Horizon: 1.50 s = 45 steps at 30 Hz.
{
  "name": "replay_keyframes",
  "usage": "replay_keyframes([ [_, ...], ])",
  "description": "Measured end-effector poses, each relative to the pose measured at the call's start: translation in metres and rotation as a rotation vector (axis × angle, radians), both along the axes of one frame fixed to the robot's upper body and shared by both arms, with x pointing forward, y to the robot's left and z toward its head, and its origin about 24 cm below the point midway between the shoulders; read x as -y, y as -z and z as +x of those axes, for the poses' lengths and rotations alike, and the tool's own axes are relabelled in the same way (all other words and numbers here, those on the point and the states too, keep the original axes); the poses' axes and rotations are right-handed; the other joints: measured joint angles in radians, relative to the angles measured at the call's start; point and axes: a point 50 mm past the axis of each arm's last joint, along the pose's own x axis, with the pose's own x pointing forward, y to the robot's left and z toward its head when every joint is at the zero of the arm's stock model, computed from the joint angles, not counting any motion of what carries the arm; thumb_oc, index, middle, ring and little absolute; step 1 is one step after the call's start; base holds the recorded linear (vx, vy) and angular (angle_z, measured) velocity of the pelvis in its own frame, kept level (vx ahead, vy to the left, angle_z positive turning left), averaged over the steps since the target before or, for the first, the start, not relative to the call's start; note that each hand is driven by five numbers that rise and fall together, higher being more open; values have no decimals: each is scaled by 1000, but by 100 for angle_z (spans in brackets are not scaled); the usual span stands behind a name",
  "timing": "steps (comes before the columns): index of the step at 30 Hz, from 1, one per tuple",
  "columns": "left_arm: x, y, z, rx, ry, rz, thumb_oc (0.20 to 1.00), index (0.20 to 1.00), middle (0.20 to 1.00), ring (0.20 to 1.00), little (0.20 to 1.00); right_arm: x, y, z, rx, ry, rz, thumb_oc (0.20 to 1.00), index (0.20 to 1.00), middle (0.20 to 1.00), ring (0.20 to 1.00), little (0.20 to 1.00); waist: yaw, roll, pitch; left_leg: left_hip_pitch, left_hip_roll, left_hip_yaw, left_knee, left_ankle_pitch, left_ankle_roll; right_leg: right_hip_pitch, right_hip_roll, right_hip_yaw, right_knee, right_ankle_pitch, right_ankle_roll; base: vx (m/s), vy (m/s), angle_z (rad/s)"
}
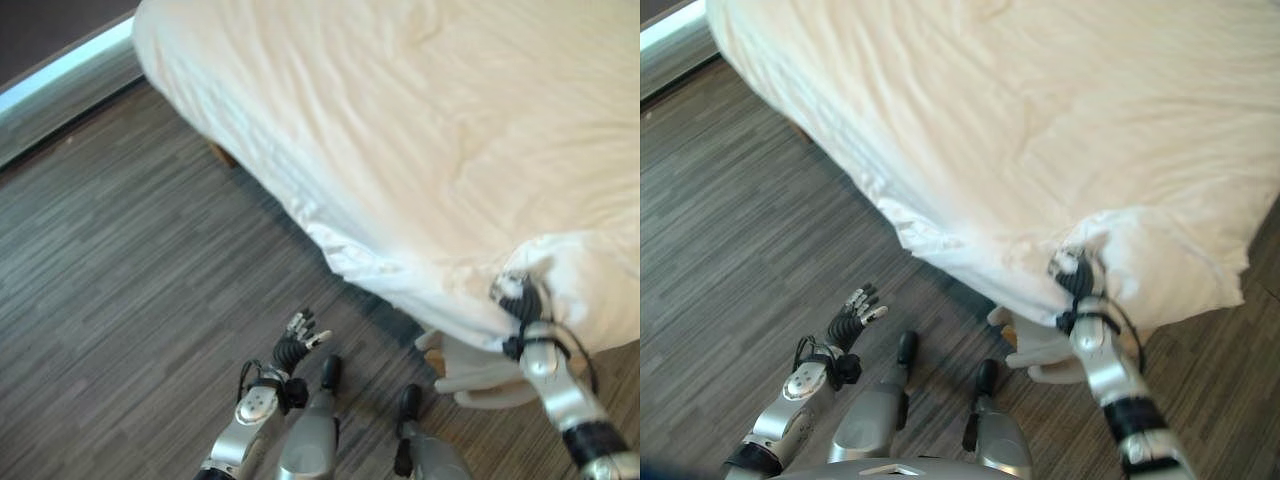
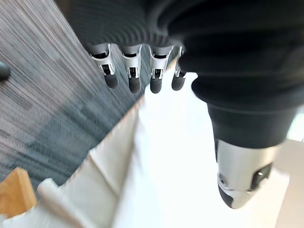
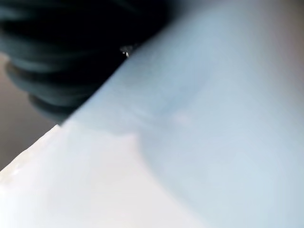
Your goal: Making the bed.
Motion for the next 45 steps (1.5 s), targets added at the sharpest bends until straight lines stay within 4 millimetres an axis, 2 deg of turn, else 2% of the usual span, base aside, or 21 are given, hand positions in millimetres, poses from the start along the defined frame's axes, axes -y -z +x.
replay_keyframes([
  [1,1,0,0,-3,1,-1,1000,1000,1000,1000,1000,-2,5,-3,-21,-6,7,200,200,200,200,200,-9,0,-4,4,0,3,-1,-1,1,4,-1,3,0,1,2,4,17,-20],
  [3,5,-2,4,5,11,-2,1000,1000,1000,1000,1000,-8,33,-22,-142,-18,12,912,912,912,912,912,-42,6,-19,20,-1,11,-2,-3,2,15,-3,12,1,2,4,-5,20,-11],
  [4,7,-3,6,13,17,-1,1000,1000,1000,1000,1000,-11,53,-32,-232,-10,12,1000,1000,1000,1000,1000,-45,6,-36,24,0,20,-4,-7,2,14,-3,19,0,2,4,-9,19,-18],
  [7,17,-5,9,21,16,-24,1000,1000,1000,1000,1000,-13,119,-86,-606,83,18,1000,1000,1000,1000,1000,-44,29,-71,30,-1,26,-4,-12,4,17,-5,28,0,1,4,-1,13,-9],
  [9,18,-1,6,3,11,-26,1000,1000,1000,1000,1000,-5,151,-141,-889,198,31,1000,1000,1000,1000,1000,-46,52,-82,46,-3,24,-4,-14,5,34,-7,27,0,-1,9,15,4,1],
  [12,15,9,-2,-43,4,-21,1000,1000,1000,1000,1000,19,161,-205,-1147,374,39,1000,1000,1000,1000,1000,-54,65,-95,61,-3,19,-4,-17,5,52,-8,25,-3,-10,10,15,11,5],
  [14,14,14,-8,-64,6,-21,1000,1000,1000,1000,1000,28,161,-236,-1244,431,40,1000,1000,1000,1000,1000,-62,69,-98,61,-1,17,-4,-17,6,52,-5,24,-3,-12,9,3,4,2],
  [18,12,17,-13,-80,36,-30,1000,1000,1000,1000,1000,65,148,-260,-1243,657,117,1000,1000,1000,1000,1000,-78,69,-107,71,-1,21,-5,-17,6,60,-6,28,-4,-13,10,-2,1,-5],
  [21,7,18,-16,-90,41,-23,1000,1000,1000,1000,1000,126,119,-253,-1143,829,79,1000,1000,1000,1000,1000,-89,57,-119,78,-1,28,-4,-18,6,64,-8,32,-4,-13,11,-12,14,-6],
  [23,3,18,-15,-88,36,-16,1000,1000,1000,1000,1000,191,71,-231,-979,946,-45,1000,1000,1000,1000,1000,-92,55,-132,81,-2,33,-4,-18,6,63,-10,38,-4,-12,13,4,25,-8],
  [27,5,19,-16,-92,37,-25,1000,1000,1000,1000,1000,246,3,-182,-697,974,-165,1000,1000,1000,1000,1000,-81,44,-138,83,7,52,-4,-18,6,61,-6,40,-4,-10,14,7,8,-5],
  [29,4,22,-20,-106,31,-20,1000,1000,1000,1000,1000,257,-33,-137,-479,919,-171,200,200,200,200,200,-89,44,-140,92,7,70,-4,-20,9,62,-8,51,-4,-8,14,20,17,-19],
  [30,5,21,-19,-104,33,-24,1000,1000,1000,1000,1000,258,-53,-117,-364,853,-214,200,200,200,200,200,-94,47,-144,96,6,75,-4,-21,11,65,-11,52,-4,-6,15,36,22,-9],
  [32,3,19,-18,-93,16,-27,1000,1000,1000,1000,1000,238,-79,-75,-118,720,-168,200,200,200,200,200,-92,48,-149,108,6,80,-4,-24,16,75,-10,54,-4,-5,14,29,12,-6],
  [34,-1,22,-22,-107,-3,-26,1000,1000,1000,1000,1000,195,-97,-36,122,523,-60,200,200,200,200,200,-101,44,-148,117,8,81,-4,-27,17,82,-8,54,-4,-1,10,27,-11,-4],
  [35,-1,21,-21,-103,-6,-29,1000,1000,1000,1000,1000,166,-96,-21,262,445,140,200,200,200,200,200,-96,40,-152,119,10,80,-4,-28,16,84,-6,51,-4,-4,6,45,-23,2],
  [37,-1,19,-18,-93,-7,-36,1000,1000,1000,1000,1000,129,-78,-7,369,388,480,200,200,200,200,200,-67,45,-153,114,11,72,-5,-28,15,89,-5,41,-4,-6,5,51,-40,12],
  [40,-2,20,-20,-102,-15,-38,1000,1000,1000,1000,1000,71,-49,11,444,349,986,200,200,200,200,200,-70,50,-157,114,10,54,-5,-29,13,94,-3,26,-4,-11,3,40,-32,17],
  [41,2,21,-21,-104,-10,-56,1000,1000,1000,1000,1000,31,-29,18,377,300,1180,200,200,200,200,200,-51,63,-157,113,8,49,-5,-29,13,99,-5,20,-4,-16,6,37,-28,24],
  [42,6,23,-24,-112,-12,-72,1000,1000,1000,1000,1000,7,-19,20,334,274,1287,200,200,200,200,200,-29,75,-161,108,4,36,-5,-29,13,100,-8,10,-3,-19,7,36,-27,25],
  [45,8,26,-29,-132,-3,-87,1000,1000,1000,1000,1000,-29,-9,29,275,228,1431,200,200,200,200,200,19,94,-162,92,-4,18,-5,-27,16,98,-15,-17,-3,-25,9,-5,-26,31],
])
